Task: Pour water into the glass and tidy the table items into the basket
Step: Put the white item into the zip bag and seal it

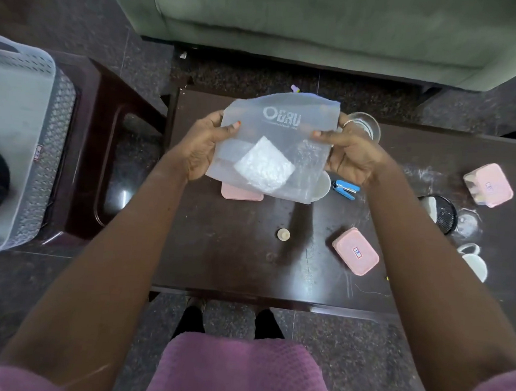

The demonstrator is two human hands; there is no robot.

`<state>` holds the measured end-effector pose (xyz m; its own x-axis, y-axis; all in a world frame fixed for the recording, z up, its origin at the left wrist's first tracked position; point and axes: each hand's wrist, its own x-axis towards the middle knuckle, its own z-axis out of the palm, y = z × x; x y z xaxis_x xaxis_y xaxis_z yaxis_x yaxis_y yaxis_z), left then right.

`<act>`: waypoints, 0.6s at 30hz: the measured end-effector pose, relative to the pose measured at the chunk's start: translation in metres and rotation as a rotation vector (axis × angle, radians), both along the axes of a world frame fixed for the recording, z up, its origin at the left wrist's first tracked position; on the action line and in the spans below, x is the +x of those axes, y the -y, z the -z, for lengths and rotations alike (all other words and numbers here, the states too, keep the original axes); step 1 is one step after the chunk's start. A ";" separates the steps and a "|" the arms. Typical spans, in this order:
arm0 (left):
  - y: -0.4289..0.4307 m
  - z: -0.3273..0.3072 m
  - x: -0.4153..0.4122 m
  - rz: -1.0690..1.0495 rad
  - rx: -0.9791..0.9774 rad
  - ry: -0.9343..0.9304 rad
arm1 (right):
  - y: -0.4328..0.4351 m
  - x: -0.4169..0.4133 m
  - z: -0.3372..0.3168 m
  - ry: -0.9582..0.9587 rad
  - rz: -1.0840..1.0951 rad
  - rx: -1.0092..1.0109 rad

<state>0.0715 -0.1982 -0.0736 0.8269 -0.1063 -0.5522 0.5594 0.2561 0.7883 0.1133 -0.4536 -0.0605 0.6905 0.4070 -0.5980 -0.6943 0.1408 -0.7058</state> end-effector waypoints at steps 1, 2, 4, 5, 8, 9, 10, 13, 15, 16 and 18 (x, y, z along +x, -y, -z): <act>-0.001 -0.001 0.000 0.004 0.012 -0.006 | 0.002 -0.001 0.001 -0.003 -0.035 -0.004; -0.003 -0.001 0.000 0.006 0.019 -0.011 | 0.003 -0.003 0.002 -0.003 -0.059 -0.005; -0.006 0.000 0.001 -0.002 0.013 -0.019 | 0.003 -0.003 0.003 -0.002 -0.063 0.007; -0.008 0.000 0.001 0.001 0.015 -0.022 | 0.002 -0.003 0.003 -0.004 -0.044 0.024; -0.015 0.002 -0.002 0.047 0.067 -0.019 | -0.002 -0.003 0.004 0.001 0.009 0.056; -0.019 0.003 -0.003 0.061 0.078 -0.012 | -0.002 -0.003 0.004 0.004 0.018 0.050; -0.022 0.004 -0.004 0.066 0.081 -0.005 | -0.003 -0.003 0.006 0.007 0.025 0.034; -0.029 0.010 -0.009 0.032 0.083 -0.001 | -0.009 -0.003 0.008 0.018 0.040 -0.036; -0.031 0.014 -0.013 -0.026 0.077 -0.021 | -0.014 -0.004 0.009 0.026 0.027 -0.055; -0.032 0.015 -0.015 -0.058 0.069 -0.043 | -0.017 -0.006 0.008 0.033 0.012 -0.055; -0.033 0.018 -0.020 -0.107 0.075 -0.086 | -0.021 -0.007 0.007 0.067 -0.029 -0.065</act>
